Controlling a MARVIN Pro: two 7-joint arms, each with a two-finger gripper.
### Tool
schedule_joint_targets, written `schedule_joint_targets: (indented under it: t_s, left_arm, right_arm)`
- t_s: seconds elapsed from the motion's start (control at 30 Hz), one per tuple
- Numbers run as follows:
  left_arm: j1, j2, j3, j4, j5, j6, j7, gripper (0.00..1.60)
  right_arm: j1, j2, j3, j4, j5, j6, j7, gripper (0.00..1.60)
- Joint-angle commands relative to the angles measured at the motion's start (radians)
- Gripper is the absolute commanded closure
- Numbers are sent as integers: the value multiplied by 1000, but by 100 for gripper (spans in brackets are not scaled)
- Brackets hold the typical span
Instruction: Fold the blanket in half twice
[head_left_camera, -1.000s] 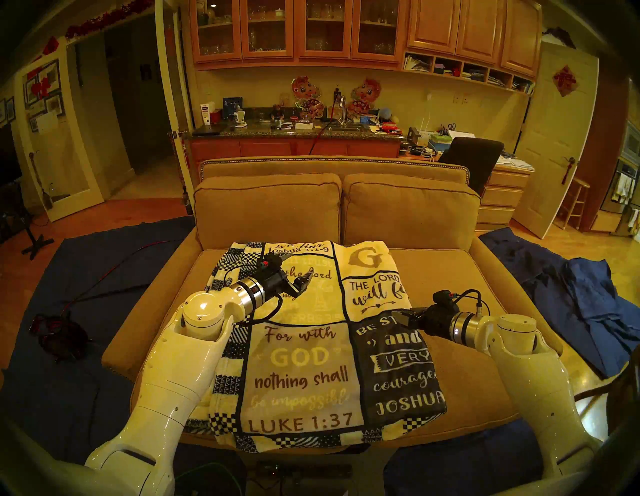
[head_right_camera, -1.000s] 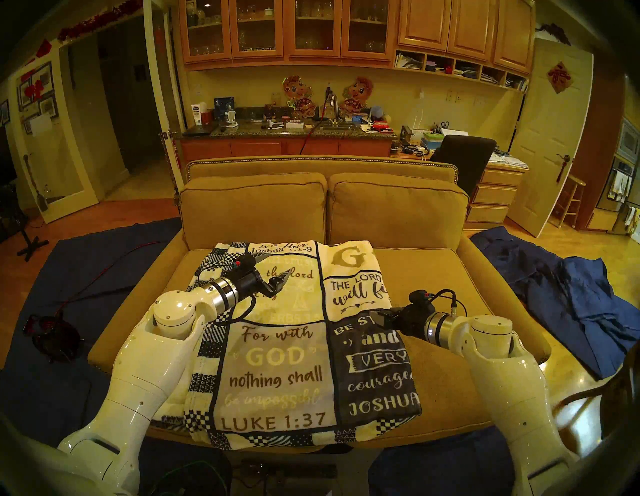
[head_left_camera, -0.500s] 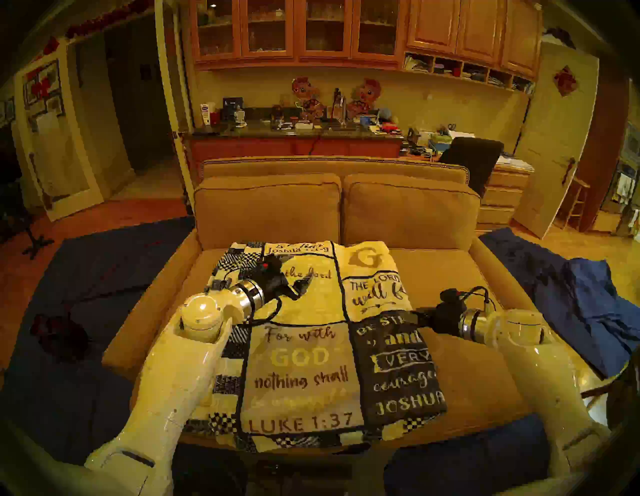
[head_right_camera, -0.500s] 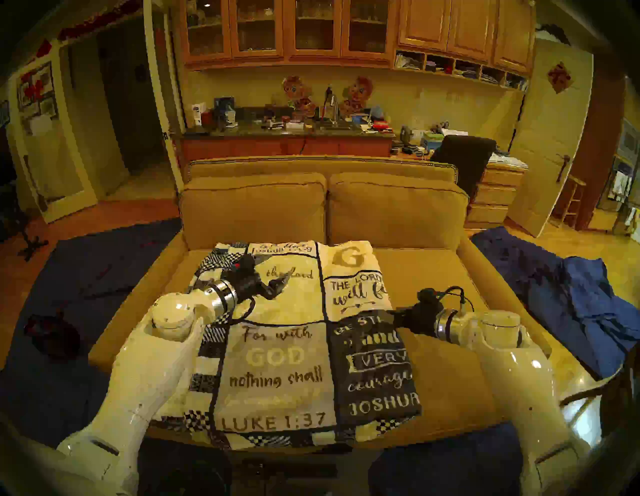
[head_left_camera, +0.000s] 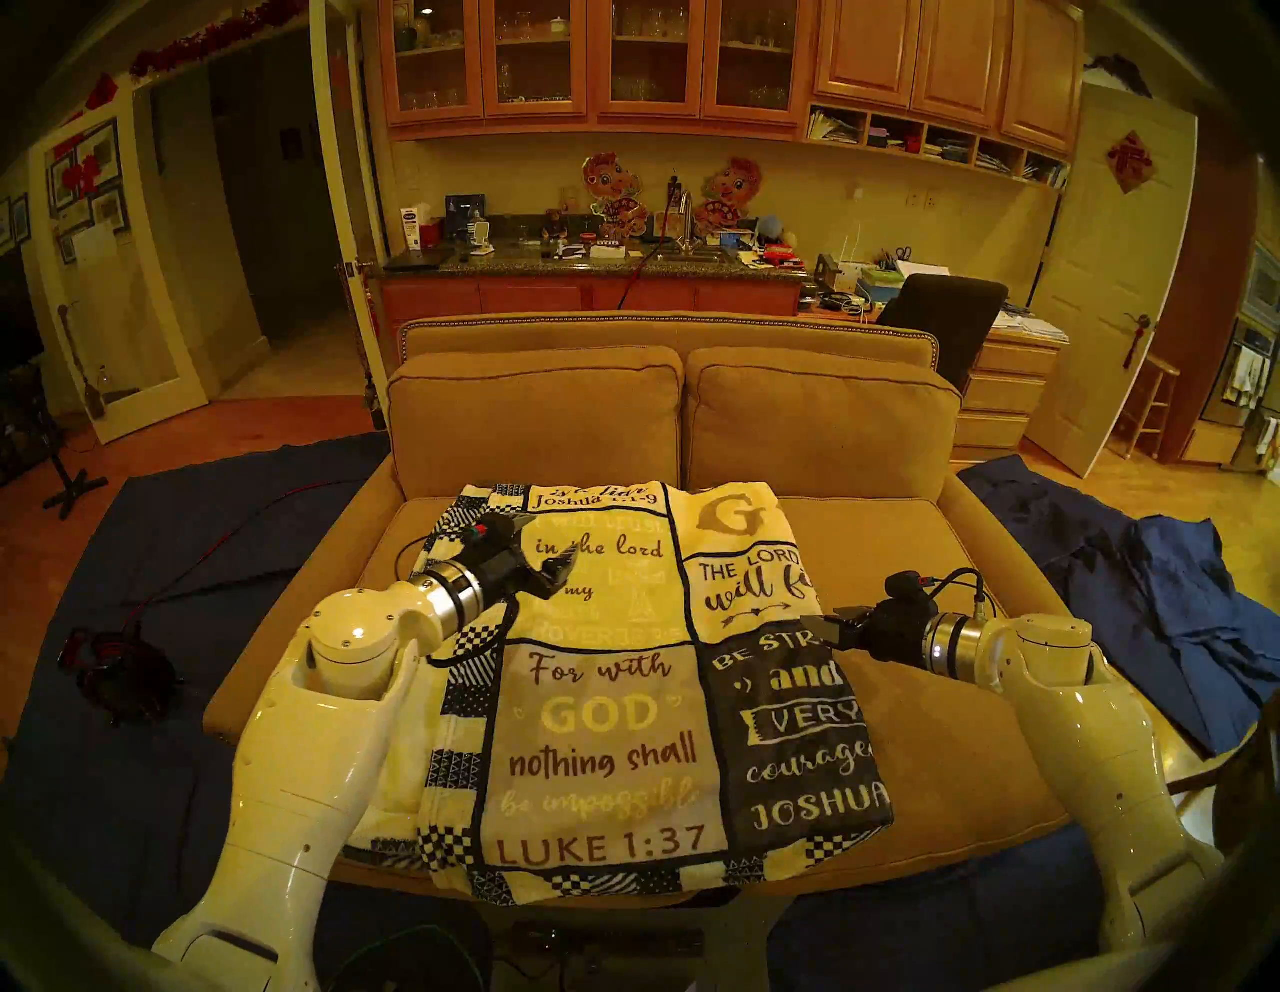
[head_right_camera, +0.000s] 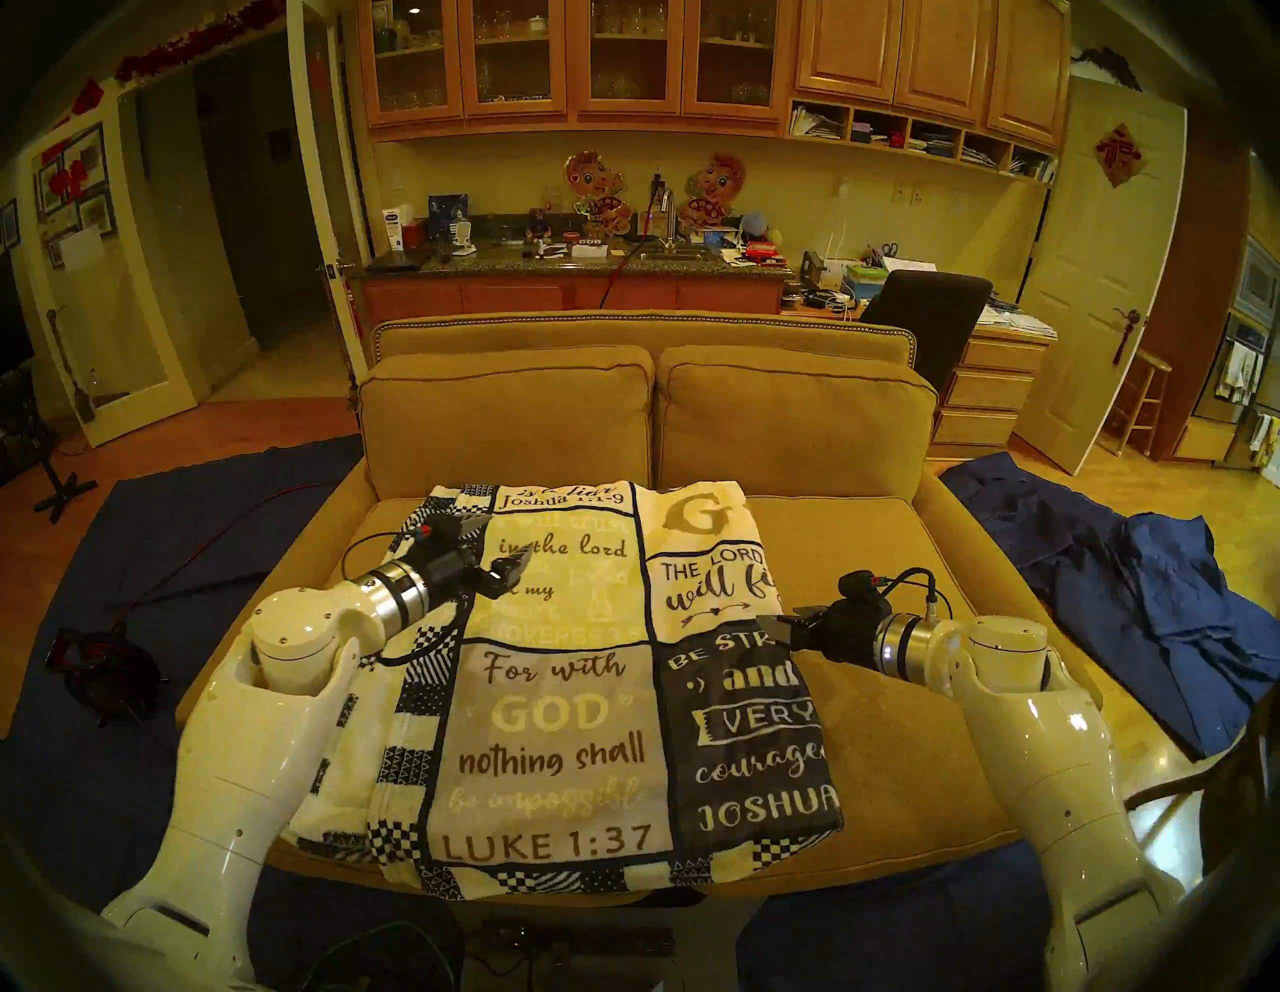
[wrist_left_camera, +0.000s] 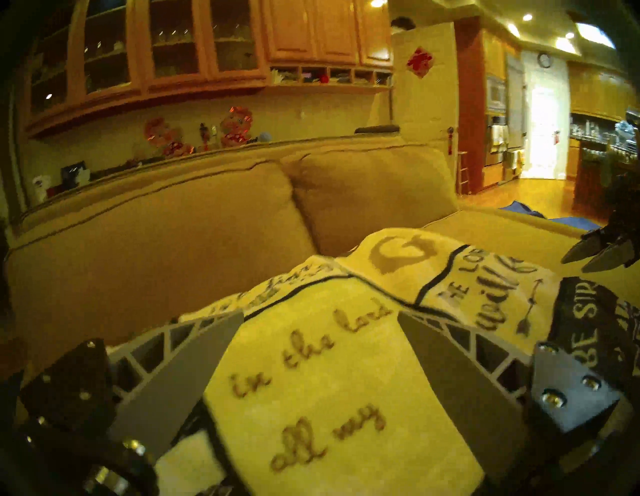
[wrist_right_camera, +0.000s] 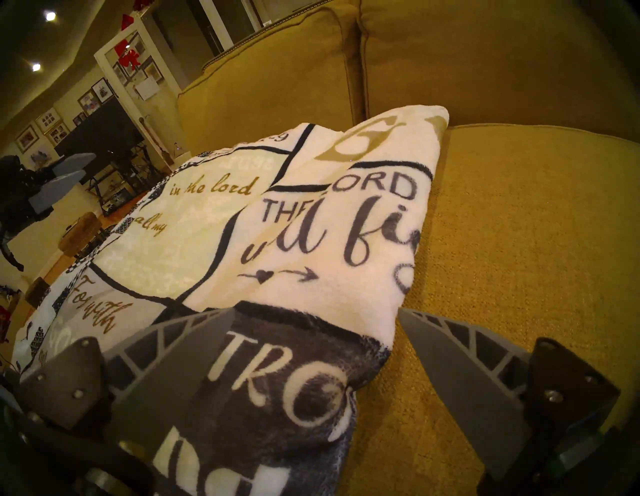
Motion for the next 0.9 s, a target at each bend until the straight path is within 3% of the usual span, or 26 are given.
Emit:
schedule_joint_targets:
  t_s: [0.0, 0.2, 0.43, 0.87]
  left_arm:
    - [19, 28, -16, -46, 49, 112, 52, 0]
    - [21, 17, -15, -16, 122, 194, 150, 0]
    - [33, -27, -12, -6, 195, 213, 292, 0]
    - [41, -45, -26, -20, 179, 214, 315, 0]
  right_arm:
    - [-3, 0, 8, -30, 10, -18, 17, 0]
    - [-13, 6, 20, -36, 18, -27, 27, 0]
    - [-23, 9, 31, -39, 24, -33, 36, 0]
    - [-30, 9, 33, -45, 26, -39, 45, 0]
